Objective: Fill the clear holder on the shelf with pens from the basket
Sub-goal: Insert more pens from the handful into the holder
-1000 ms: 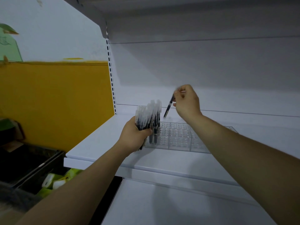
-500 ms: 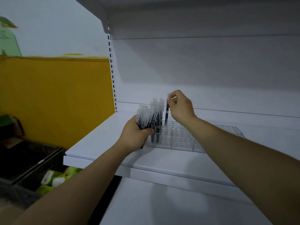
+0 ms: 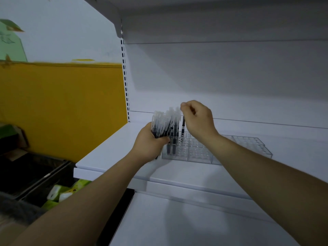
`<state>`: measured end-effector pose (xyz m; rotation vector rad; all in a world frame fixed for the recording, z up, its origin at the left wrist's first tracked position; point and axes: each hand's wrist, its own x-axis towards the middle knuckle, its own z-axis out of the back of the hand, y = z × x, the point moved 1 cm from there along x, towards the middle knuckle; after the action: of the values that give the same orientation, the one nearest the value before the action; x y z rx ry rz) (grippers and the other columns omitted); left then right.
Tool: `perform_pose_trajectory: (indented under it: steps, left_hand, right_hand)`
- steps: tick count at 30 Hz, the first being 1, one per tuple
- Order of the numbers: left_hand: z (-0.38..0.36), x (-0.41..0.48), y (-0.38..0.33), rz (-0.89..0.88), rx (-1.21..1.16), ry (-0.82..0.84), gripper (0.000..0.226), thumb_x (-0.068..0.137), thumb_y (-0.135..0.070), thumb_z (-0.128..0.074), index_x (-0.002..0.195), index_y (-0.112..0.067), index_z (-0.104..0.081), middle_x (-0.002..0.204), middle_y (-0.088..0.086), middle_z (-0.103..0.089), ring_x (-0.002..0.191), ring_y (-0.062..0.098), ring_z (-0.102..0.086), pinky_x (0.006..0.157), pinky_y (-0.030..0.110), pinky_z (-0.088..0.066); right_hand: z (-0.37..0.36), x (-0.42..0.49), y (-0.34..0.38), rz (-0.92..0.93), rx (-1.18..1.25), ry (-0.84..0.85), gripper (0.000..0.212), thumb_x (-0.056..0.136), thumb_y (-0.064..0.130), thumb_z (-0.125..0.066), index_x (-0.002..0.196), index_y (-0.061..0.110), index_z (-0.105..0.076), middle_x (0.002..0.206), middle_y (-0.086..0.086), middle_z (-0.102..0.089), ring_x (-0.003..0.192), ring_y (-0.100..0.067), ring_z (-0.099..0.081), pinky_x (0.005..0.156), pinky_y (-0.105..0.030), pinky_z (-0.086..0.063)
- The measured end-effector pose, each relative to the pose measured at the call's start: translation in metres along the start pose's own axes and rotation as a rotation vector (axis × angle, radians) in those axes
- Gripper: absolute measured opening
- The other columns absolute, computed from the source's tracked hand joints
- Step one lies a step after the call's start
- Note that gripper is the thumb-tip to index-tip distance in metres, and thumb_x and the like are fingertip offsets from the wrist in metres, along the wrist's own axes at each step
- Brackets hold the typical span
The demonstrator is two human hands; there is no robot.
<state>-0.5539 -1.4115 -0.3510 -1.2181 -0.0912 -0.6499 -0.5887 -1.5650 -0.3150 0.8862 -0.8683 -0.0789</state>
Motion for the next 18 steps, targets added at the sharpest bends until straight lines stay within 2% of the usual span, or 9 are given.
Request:
perform_pose_trajectory:
  steps: [3,6,10,12,14,18]
  left_hand:
    - [-0.006,0.002,-0.005,-0.001,-0.027,-0.004,0.024,0.083,-0.002,-0.066,0.099,-0.019,-0.059,0.081,-0.006,-0.064,0.074,0.007,-0.061,0.059,0.015,-0.047]
    - [-0.010,0.002,-0.007,0.012,-0.039,-0.003,0.027,0.084,-0.006,-0.067,0.104,-0.022,-0.058,0.087,-0.007,-0.064,0.082,0.011,-0.063,0.065,0.016,-0.048]
    - [-0.011,0.001,-0.006,0.035,-0.014,0.001,0.034,0.084,-0.011,-0.068,0.116,-0.018,-0.059,0.102,-0.002,-0.066,0.092,0.018,-0.062,0.074,0.022,-0.047]
    - [-0.010,0.000,-0.004,0.066,-0.003,-0.002,0.036,0.085,-0.010,-0.068,0.118,-0.016,-0.058,0.105,-0.001,-0.064,0.093,0.018,-0.059,0.075,0.024,-0.044]
    - [-0.009,0.000,-0.002,0.084,0.003,-0.004,0.031,0.085,-0.008,-0.067,0.112,-0.019,-0.057,0.100,-0.002,-0.062,0.090,0.018,-0.057,0.074,0.025,-0.042]
    - [-0.007,0.000,0.000,0.099,0.004,-0.011,0.028,0.084,-0.003,-0.066,0.104,-0.020,-0.056,0.089,-0.005,-0.061,0.083,0.013,-0.057,0.071,0.023,-0.042]
  right_hand:
    - [0.003,-0.018,0.010,-0.011,0.057,0.192,0.018,0.094,0.027,-0.059,0.078,0.020,-0.066,0.073,0.008,-0.061,0.068,-0.005,-0.054,0.066,-0.017,-0.045]
    - [0.006,-0.020,0.008,-0.048,0.065,0.244,0.018,0.092,0.025,-0.062,0.075,0.022,-0.063,0.073,0.006,-0.060,0.069,-0.010,-0.054,0.068,-0.023,-0.046]
    - [0.013,-0.013,0.006,-0.121,0.149,0.166,0.016,0.097,0.021,-0.054,0.081,0.021,-0.057,0.085,-0.002,-0.067,0.080,-0.021,-0.066,0.075,-0.035,-0.055]
    - [0.021,-0.005,0.008,-0.170,0.266,0.050,0.016,0.100,0.019,-0.047,0.085,0.022,-0.052,0.087,-0.006,-0.068,0.076,-0.020,-0.067,0.065,-0.031,-0.056]
    - [0.029,0.005,0.005,-0.168,0.268,-0.070,0.015,0.101,0.019,-0.045,0.087,0.024,-0.050,0.092,-0.010,-0.067,0.079,-0.021,-0.068,0.064,-0.028,-0.056]
    - [0.027,0.011,-0.011,-0.161,0.137,-0.065,0.008,0.100,0.020,-0.046,0.096,0.024,-0.051,0.089,-0.005,-0.065,0.086,-0.031,-0.066,0.078,-0.049,-0.057]
